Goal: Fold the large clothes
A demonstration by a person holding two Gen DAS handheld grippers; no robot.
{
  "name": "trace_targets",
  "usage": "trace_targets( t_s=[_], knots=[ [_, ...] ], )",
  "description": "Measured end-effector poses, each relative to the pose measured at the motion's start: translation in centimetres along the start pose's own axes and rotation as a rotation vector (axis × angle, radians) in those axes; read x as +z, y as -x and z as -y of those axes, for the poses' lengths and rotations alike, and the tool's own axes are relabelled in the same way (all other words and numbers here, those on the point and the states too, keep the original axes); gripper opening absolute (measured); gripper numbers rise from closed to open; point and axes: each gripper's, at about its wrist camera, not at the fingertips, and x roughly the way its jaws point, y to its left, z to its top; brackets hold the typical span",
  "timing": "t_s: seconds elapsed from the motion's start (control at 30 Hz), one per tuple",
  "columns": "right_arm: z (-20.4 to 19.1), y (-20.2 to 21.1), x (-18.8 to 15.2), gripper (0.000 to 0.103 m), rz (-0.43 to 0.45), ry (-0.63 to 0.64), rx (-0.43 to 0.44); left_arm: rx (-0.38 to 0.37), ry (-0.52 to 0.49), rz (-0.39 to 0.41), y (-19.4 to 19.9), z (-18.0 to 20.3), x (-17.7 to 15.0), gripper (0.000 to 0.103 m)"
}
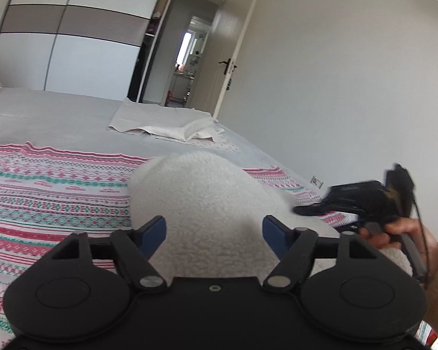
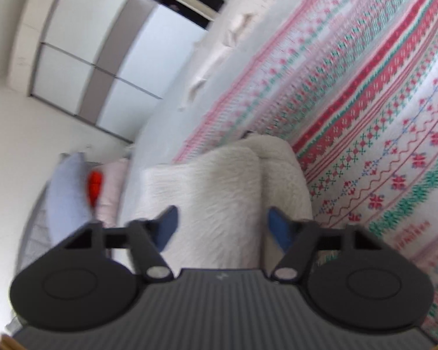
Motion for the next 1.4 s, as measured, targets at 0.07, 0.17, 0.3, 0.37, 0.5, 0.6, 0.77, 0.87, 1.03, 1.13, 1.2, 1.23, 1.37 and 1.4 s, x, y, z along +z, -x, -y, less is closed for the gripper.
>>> trace_targets(
  t_s=[0.07,0.17,0.3,0.37,0.5,0.6,0.77,0.87,1.03,1.13,1.2,1.23,1.37,1.4],
  knots=[
    [-1.8,0.6,-0.4,0.021,0.035,0.107,0.026,-0.028,-0.015,0.001,-0.3,0.4,-0.4,0.065],
    [-3.2,3.1,-0.6,0.019,0.165,0.226,0.211,-0.023,-0.085,0.013,-0.6,1.5,-1.4,0.065],
    [0.0,1.7,0.1,0.019,0.119,0.166,0.067,-0.007,-0.159,0.013,-1.4,3.0,-2.3,0.066],
    [1.4,-0.4,-0.8,0.020,0.042,0.178,-0.068,0.013,-0.205,0.009,-1.7,4.0,-2.7,0.066],
    [0.4,1.7,-1.9,0.024,0.106,0.213,-0.058,0.061,-0.238,0.014,-1.7,4.0,-2.6,0.066],
    [-3.3,4.7,-3.7,0.025,0.199,0.382,-0.146,0.070,-0.201,0.037,-0.5,3.4,-1.9,0.058],
    [-8.6,8.9,-10.2,0.025,0.272,0.606,-0.108,0.047,-0.169,0.054,1.2,4.0,-1.3,0.051],
    [-10.0,8.1,-14.0,0.025,0.238,0.707,-0.169,0.025,-0.199,0.001,0.9,5.0,-1.9,0.050],
    [-7.0,5.5,-15.8,0.022,0.193,0.684,-0.331,0.050,-0.273,-0.096,-0.1,6.5,-4.2,0.048],
    [-8.4,5.7,-16.0,0.022,0.181,0.711,-0.365,0.101,-0.268,-0.096,0.5,7.3,-3.6,0.049],
    [-9.6,6.6,-16.3,0.024,0.177,0.729,-0.368,0.120,-0.182,-0.094,1.4,6.9,-2.8,0.049],
    [-10.2,7.2,-16.5,0.026,0.179,0.737,-0.368,0.128,-0.147,-0.101,2.1,6.7,-2.5,0.051],
    [-10.7,8.7,-17.5,0.042,0.186,0.762,-0.382,0.210,-0.059,-0.142,4.3,6.7,-2.2,0.067],
    [-10.8,9.3,-17.8,0.042,0.188,0.765,-0.388,0.227,-0.041,-0.148,4.8,6.7,-2.3,0.070]
  ],
)
